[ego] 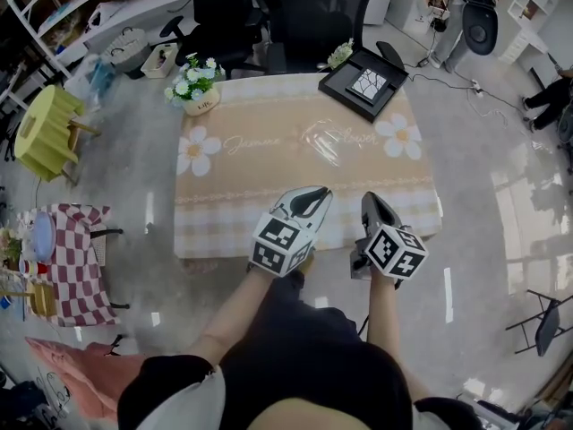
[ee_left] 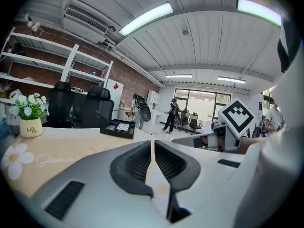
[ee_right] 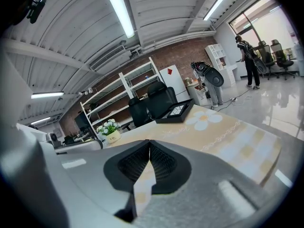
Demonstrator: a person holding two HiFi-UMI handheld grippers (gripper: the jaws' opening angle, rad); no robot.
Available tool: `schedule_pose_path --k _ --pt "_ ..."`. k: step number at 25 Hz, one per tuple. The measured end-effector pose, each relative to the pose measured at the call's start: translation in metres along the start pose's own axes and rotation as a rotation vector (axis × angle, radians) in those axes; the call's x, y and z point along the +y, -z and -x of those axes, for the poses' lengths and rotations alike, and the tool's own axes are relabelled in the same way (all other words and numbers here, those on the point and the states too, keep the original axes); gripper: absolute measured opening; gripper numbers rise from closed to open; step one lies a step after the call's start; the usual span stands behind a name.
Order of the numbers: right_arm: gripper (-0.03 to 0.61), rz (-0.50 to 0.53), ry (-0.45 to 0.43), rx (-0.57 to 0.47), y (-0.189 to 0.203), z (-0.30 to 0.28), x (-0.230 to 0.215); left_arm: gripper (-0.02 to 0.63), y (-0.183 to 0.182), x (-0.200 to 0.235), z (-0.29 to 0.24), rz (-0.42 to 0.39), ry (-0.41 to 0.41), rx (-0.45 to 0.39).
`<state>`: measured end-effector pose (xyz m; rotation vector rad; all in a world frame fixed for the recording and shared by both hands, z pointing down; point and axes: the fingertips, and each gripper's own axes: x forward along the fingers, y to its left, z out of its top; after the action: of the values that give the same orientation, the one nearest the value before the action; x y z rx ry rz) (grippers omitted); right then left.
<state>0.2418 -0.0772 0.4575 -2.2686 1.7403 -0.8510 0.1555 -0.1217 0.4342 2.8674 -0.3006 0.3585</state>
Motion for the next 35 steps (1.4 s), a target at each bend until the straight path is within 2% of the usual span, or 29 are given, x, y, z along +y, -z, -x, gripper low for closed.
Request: schedule_pose_path --k 13,26,35 --pt "0.005 -0.012 0.018 0.016 -0.024 -0.048 -0.021 0.032 -0.016 0.04 -0.045 0.026 -0.002 0.013" --pt "0.005 0.0 0.03 0.104 -0.02 -0.1 -0.035 0.032 0.0 0.085 -0.072 0.107 -0.037 0.041" --pt "0.005 -0.012 0.024 0.143 -0.018 -0.11 -0.038 0.032 0.007 0.093 -0.083 0.146 -0.046 0.06"
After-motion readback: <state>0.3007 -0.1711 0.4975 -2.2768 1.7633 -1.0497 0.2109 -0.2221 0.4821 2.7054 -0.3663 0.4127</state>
